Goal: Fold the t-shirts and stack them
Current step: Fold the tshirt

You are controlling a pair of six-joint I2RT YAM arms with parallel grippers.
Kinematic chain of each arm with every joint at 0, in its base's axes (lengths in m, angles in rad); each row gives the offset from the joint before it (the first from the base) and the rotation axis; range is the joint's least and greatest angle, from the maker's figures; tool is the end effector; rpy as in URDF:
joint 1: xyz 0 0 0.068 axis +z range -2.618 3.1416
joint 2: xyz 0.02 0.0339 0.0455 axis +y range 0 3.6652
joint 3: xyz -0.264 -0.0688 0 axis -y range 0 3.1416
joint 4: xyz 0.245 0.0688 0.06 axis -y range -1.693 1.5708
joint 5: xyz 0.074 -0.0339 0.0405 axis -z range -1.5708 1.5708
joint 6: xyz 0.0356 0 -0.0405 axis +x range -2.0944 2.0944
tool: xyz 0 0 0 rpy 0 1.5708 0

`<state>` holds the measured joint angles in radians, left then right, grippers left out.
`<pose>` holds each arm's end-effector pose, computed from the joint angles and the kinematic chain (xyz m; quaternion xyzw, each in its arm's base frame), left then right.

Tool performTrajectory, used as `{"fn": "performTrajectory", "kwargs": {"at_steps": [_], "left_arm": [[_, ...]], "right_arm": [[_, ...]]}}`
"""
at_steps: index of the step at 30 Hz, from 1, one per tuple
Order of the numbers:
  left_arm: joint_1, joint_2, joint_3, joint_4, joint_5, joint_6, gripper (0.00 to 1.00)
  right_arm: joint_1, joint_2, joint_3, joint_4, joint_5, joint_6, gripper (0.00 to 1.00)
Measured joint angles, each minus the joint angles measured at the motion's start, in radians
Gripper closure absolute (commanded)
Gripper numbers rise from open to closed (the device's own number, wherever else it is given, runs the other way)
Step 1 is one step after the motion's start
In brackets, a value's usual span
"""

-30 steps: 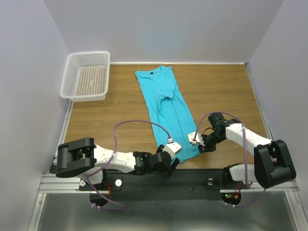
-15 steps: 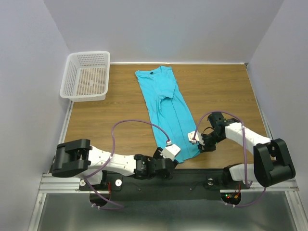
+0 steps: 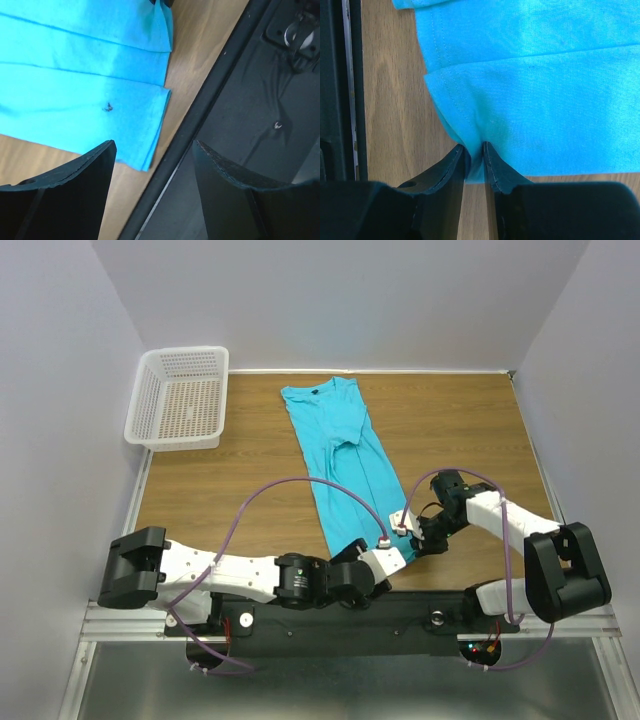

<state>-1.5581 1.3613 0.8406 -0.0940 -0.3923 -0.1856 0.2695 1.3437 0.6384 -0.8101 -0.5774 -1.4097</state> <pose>0.0174 -0.2946 0.2402 0.4825 0.7305 -0.2341 0.4228 0.1797 0.0698 0.1539 -0.7186 0.6340 0.2253 0.1760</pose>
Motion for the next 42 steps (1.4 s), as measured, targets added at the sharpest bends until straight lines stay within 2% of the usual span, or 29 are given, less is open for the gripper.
{"fn": "performTrajectory", "kwargs": {"at_steps": [6, 11, 15, 25, 29, 31, 32, 33, 34, 42], "left_arm": [[0.0, -0.014, -0.013, 0.024, 0.015, 0.177, 0.26], [0.0, -0.063, -0.167, 0.119, 0.048, 0.271, 0.25], [0.001, -0.053, -0.195, 0.134, 0.049, 0.329, 0.25], [0.001, 0.113, -0.195, 0.164, 0.051, 0.409, 0.27], [0.001, 0.148, -0.188, 0.164, 0.043, 0.424, 0.34], [0.001, 0.169, -0.181, 0.165, 0.04, 0.432, 0.44], [0.001, 0.18, -0.177, 0.165, 0.039, 0.436, 0.57], [0.002, 0.199, -0.168, 0.165, 0.041, 0.44, 0.64], [0.002, 0.21, -0.164, 0.165, 0.042, 0.439, 0.67], [-0.017, 0.216, -0.14, 0.157, 0.054, 0.448, 0.67]], "right_arm": [[0.0, 0.001, 0.0, 0.0, 0.0, 0.0, 0.73], [0.0, 0.01, 0.006, -0.002, -0.005, 0.001, 0.73], [0.0, 0.013, 0.008, -0.003, -0.006, 0.001, 0.72], [0.0, 0.019, 0.011, -0.002, -0.013, 0.004, 0.72], [0.0, 0.019, 0.011, -0.002, -0.013, 0.004, 0.73], [0.0, 0.018, 0.011, -0.002, -0.013, 0.005, 0.72], [0.0, 0.018, 0.011, -0.002, -0.013, 0.005, 0.73], [0.0, 0.018, 0.011, -0.002, -0.013, 0.005, 0.73], [0.0, 0.017, 0.011, -0.002, -0.013, 0.006, 0.72], [0.0, 0.013, 0.008, 0.001, -0.012, 0.014, 0.73]]}}
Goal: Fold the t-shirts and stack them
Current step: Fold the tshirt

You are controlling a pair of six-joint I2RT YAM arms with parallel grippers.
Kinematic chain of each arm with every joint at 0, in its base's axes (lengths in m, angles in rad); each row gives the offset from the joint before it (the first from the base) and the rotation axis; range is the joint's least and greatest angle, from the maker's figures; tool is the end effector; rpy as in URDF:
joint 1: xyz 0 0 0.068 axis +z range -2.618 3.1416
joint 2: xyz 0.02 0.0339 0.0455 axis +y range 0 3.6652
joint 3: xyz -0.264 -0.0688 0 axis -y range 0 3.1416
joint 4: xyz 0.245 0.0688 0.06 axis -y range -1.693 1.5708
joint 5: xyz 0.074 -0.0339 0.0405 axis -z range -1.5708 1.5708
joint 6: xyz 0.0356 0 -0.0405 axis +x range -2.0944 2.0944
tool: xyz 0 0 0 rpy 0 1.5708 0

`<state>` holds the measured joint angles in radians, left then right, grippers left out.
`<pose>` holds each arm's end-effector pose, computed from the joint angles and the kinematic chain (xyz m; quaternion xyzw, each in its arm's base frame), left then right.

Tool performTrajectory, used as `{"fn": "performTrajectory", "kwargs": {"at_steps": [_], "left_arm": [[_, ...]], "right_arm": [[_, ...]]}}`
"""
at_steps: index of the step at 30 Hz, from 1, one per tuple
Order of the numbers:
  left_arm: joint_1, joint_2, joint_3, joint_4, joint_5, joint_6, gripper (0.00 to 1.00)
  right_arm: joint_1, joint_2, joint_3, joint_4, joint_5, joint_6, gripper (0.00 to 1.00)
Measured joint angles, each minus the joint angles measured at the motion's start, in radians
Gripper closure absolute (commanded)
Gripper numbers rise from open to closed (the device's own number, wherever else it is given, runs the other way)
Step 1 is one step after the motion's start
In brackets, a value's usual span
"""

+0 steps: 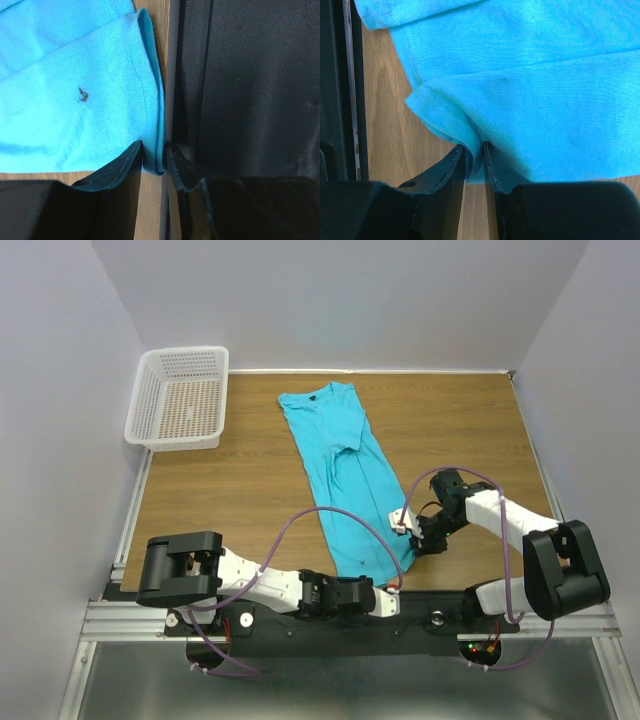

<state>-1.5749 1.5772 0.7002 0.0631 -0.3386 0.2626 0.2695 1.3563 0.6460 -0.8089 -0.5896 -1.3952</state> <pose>0.0106 -0.2984 0.1493 0.6903 0.6053 -0.0981 0.3841 0.1817 0.0707 0.1537 -0.7124 0.6383 0.2325 0.1759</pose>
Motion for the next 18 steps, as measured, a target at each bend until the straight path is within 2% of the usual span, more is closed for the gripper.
{"fn": "performTrajectory", "kwargs": {"at_steps": [3, 9, 11, 12, 18], "left_arm": [[0.005, 0.0, 0.002, -0.002, 0.011, 0.002, 0.79], [0.013, -0.008, 0.004, -0.005, 0.032, -0.005, 0.84], [0.017, -0.014, 0.003, -0.009, 0.042, -0.014, 0.91], [0.021, -0.021, 0.001, -0.011, 0.051, -0.019, 0.98], [0.047, -0.056, 0.0, -0.032, 0.056, -0.023, 1.0]], "right_arm": [[0.0, -0.001, -0.001, 0.002, 0.0, 0.002, 0.73], [0.0, -0.009, -0.005, 0.004, 0.002, 0.01, 0.73], [0.0, -0.016, -0.007, 0.005, 0.003, 0.016, 0.73], [0.0, -0.018, -0.007, 0.005, 0.004, 0.021, 0.74], [0.0, -0.023, 0.003, -0.014, -0.007, 0.034, 0.87]]}}
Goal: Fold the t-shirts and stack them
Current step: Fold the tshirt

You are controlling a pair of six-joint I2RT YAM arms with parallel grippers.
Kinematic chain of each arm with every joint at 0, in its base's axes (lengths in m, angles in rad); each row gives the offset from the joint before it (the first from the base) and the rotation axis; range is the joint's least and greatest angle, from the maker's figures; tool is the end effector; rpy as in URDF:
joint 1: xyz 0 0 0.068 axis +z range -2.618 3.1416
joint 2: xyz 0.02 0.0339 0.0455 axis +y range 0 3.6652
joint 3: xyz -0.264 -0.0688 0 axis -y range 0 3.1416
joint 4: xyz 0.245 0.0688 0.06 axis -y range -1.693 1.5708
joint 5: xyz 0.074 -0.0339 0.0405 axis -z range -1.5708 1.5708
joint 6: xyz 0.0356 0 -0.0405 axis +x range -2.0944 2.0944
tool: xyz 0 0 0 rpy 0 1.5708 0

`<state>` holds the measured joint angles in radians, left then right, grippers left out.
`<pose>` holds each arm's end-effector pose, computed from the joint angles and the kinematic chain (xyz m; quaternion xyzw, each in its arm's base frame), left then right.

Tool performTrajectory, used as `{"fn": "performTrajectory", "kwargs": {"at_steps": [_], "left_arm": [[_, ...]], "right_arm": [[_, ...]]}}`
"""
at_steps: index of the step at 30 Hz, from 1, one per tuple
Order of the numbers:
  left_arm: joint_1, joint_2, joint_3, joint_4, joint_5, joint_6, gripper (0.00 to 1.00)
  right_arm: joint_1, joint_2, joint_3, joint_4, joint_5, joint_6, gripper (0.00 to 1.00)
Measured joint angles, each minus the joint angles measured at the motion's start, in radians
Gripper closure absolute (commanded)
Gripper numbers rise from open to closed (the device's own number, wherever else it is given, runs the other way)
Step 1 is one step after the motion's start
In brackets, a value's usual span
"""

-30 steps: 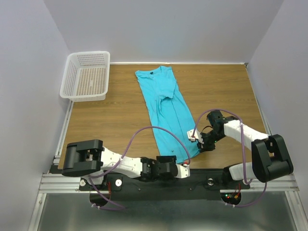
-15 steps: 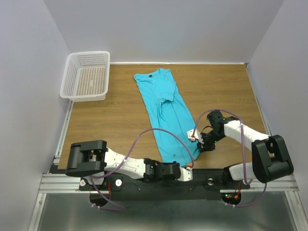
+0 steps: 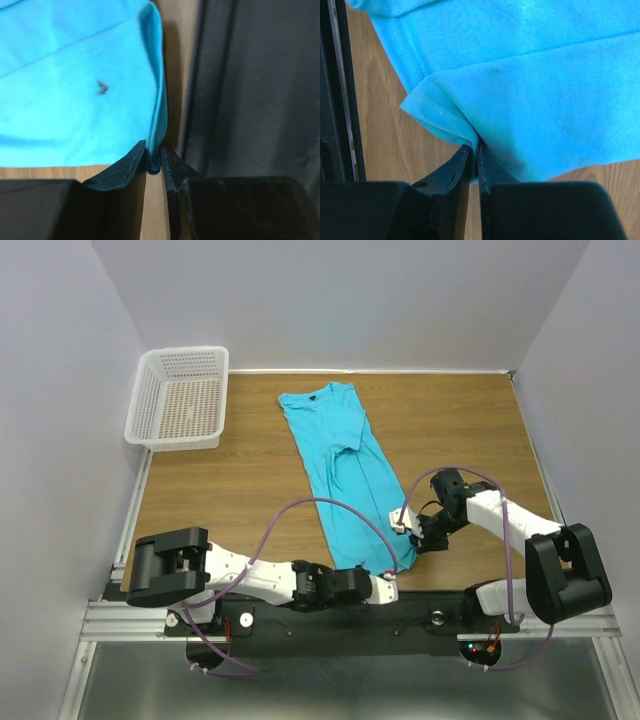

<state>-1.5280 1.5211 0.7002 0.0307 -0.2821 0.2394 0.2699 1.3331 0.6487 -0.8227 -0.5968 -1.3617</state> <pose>0.0225 -0.2932 0.1619 0.6739 0.6221 -0.1223 0.3793 0.1799 0.0705 0.1584 -0.7022 0.6479 0.2353 0.1786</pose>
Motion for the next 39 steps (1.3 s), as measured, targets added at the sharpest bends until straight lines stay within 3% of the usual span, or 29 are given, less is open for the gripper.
{"fn": "performTrajectory", "kwargs": {"at_steps": [11, 23, 32, 39], "left_arm": [[0.116, -0.148, 0.0, -0.026, 0.005, -0.001, 1.0], [0.251, -0.286, 0.002, -0.063, 0.073, 0.0, 1.0], [0.338, -0.388, 0.002, -0.09, 0.077, -0.001, 1.0], [0.519, -0.446, 0.024, -0.071, 0.134, -0.002, 1.0]], "right_arm": [[-0.003, -0.011, 0.091, -0.108, -0.023, -0.005, 0.99], [-0.006, -0.041, 0.294, -0.236, -0.111, 0.032, 0.99], [-0.015, 0.04, 0.463, -0.252, -0.102, 0.122, 0.99], [-0.016, 0.188, 0.65, -0.26, -0.111, 0.206, 0.99]]}}
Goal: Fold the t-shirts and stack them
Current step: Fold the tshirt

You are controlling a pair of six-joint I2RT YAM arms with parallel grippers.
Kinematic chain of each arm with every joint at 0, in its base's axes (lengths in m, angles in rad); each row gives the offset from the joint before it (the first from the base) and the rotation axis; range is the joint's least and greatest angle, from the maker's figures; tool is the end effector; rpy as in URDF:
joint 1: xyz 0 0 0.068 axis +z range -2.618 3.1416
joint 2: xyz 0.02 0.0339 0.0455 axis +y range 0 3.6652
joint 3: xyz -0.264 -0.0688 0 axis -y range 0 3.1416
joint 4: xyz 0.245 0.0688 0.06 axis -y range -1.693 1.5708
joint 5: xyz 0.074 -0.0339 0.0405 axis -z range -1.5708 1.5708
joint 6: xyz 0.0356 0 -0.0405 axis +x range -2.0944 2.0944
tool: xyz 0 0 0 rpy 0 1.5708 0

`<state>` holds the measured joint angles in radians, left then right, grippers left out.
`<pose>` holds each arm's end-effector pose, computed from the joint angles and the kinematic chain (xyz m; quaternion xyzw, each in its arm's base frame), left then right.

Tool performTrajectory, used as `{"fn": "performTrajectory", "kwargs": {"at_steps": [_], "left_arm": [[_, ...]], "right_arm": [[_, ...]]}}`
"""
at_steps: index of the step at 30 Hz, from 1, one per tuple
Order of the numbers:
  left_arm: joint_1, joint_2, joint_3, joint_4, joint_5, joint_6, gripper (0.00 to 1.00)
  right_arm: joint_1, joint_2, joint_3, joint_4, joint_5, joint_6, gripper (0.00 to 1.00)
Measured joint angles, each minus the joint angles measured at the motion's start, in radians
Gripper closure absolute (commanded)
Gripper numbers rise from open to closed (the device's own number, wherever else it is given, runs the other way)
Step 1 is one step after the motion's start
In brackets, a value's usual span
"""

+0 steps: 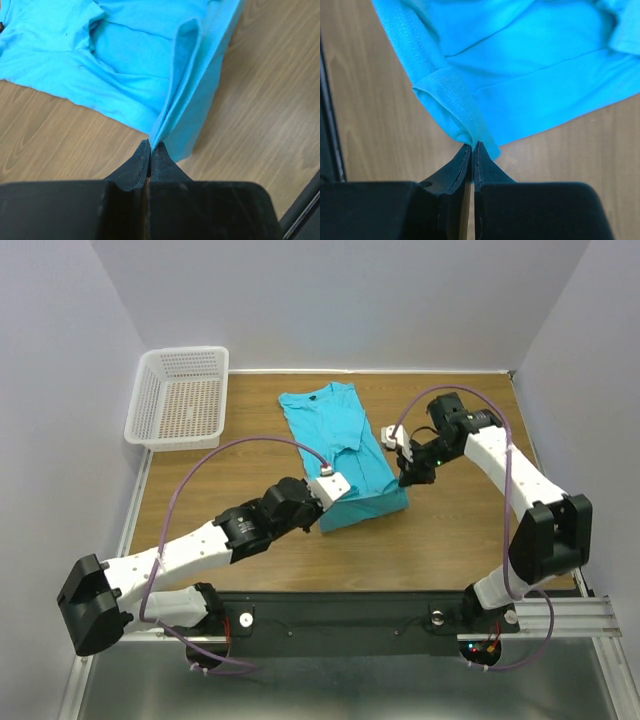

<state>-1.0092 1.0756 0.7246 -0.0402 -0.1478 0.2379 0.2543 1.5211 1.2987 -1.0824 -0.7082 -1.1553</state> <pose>0.1355 -0.2056 0.2762 0.4506 0.6968 -0.1518 0.5370 0.2706 0.0943 0.2842 -0.6373 0.6784 0.2552 0.2616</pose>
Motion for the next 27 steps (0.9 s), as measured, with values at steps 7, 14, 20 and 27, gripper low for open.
{"fn": "performTrajectory", "kwargs": {"at_steps": [7, 14, 20, 27], "left_arm": [[0.214, 0.079, 0.071, 0.067, 0.11, 0.018, 1.0], [0.401, 0.293, 0.171, 0.131, 0.212, 0.032, 1.0], [0.478, 0.451, 0.244, 0.144, 0.285, 0.042, 1.0], [0.505, 0.554, 0.3, 0.157, 0.343, 0.047, 1.0]], "right_arm": [[0.0, 0.254, 0.285, 0.028, -0.002, 0.103, 1.0], [0.0, 0.548, 0.606, 0.058, 0.019, 0.192, 0.99], [0.0, 0.726, 0.762, 0.063, 0.033, 0.257, 1.0], [0.0, 0.784, 0.811, 0.065, 0.047, 0.303, 0.99]]}}
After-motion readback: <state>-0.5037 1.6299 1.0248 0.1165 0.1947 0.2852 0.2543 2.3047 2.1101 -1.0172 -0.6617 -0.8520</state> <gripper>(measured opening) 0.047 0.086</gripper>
